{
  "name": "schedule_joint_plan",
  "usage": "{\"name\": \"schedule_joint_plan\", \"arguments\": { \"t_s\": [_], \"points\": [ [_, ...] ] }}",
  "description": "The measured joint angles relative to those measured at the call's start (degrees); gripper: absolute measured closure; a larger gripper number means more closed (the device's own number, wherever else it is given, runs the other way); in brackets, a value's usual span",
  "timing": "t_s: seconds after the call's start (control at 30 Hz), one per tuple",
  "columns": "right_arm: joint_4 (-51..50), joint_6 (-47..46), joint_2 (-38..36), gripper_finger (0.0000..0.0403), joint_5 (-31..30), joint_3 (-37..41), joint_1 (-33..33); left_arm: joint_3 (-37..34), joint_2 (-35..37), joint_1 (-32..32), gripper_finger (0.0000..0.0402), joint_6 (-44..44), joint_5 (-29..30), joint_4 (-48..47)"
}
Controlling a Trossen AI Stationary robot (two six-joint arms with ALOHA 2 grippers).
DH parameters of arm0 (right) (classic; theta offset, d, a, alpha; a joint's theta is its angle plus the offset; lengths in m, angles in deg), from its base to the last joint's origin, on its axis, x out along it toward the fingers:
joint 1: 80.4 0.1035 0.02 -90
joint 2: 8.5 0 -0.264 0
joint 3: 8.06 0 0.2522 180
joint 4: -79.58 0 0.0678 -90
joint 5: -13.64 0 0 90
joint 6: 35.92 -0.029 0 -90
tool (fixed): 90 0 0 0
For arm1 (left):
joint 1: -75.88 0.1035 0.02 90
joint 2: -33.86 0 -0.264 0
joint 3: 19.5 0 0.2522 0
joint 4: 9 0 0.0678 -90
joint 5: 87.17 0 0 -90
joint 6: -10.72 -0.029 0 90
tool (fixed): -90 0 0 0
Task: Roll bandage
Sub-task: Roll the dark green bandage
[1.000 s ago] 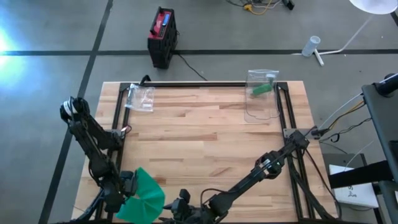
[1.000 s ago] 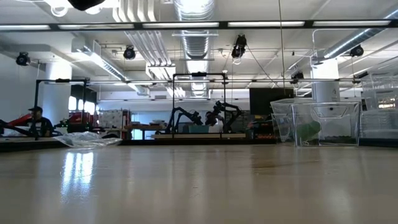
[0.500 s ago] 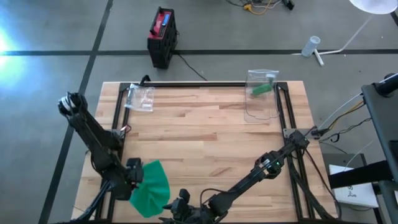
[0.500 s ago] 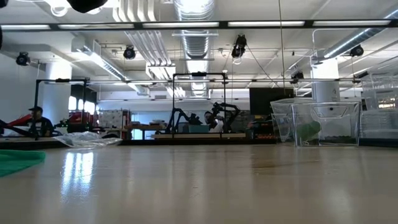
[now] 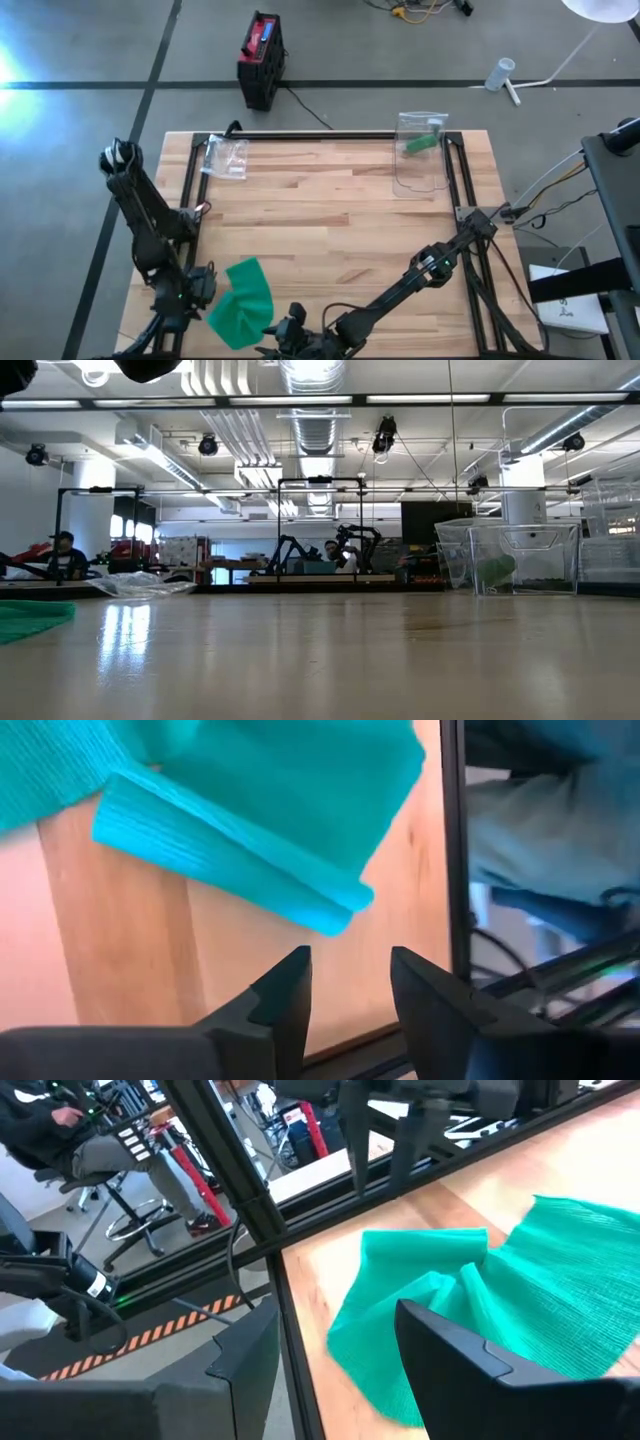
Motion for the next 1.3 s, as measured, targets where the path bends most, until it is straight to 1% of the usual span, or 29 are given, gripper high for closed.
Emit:
{"name": "schedule_joint_plan", "arguments": {
  "t_s": [0.1,0.23,0.5,0.6,0.77,0.9,1.13,1.3],
  "points": [
    [0.0,0.08,0.0,0.0213,0.0,0.04,0.0,0.0,-3.32,-2.56,0.0265,-0.15,3.07,0.04],
    [0.0,0.11,0.0,0.0213,-0.35,0.09,-0.02,-0.01,-8.07,-3.06,0.0257,-0.9,4.32,1.13],
    [0.0,0.11,0.0,0.0213,-1.22,0.11,-0.02,0.03,-14.96,-3.05,0.0228,-3.97,4.94,11.29],
    [0.0,0.14,0.0,0.0213,-1.36,0.12,-0.03,0.03,-15.8,-3.02,0.0214,-3.5,6.29,12.61],
    [0.0,0.15,0.0,0.0213,-1.42,0.13,-0.02,0.04,-16.21,-3.04,0.02,-0.65,13.45,11.54],
    [0.0,0.09,0.0,0.0213,-1.42,0.13,-0.02,0.04,-15.49,-3.02,0.0205,0.53,18.54,10.94],
    [0.0,0.11,0.0,0.0213,-1.42,0.15,-0.02,0.0,-15.71,-2.99,0.0236,4.94,29.29,7.27],
    [0.0,0.11,0.0,0.0213,-1.42,0.15,-0.02,-0.08,-15.79,-2.39,0.0267,5.61,36.12,4.45]
  ]
}}
